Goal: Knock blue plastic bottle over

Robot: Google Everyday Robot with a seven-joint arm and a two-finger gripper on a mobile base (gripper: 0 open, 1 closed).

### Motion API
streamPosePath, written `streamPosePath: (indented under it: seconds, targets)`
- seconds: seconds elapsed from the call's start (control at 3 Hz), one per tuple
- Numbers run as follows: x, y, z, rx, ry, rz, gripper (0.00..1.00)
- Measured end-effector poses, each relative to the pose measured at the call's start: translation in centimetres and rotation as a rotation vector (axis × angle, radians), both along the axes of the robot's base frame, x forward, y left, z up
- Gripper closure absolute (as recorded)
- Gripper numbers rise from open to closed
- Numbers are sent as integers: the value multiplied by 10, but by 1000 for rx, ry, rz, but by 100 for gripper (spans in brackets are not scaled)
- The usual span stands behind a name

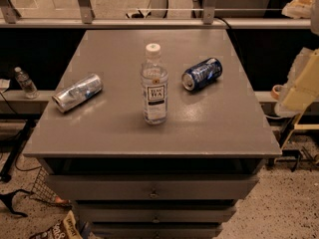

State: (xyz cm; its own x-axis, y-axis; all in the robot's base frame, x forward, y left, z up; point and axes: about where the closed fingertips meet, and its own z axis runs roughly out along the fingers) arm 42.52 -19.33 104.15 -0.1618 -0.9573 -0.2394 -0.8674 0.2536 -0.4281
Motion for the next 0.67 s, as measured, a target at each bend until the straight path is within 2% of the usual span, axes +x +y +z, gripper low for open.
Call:
streamPosePath:
  seconds: [0.33, 0.67]
  targets:
    - [0, 0, 0, 0, 0, 0, 0]
    - [-2, 10, -5, 72, 7, 16, 0]
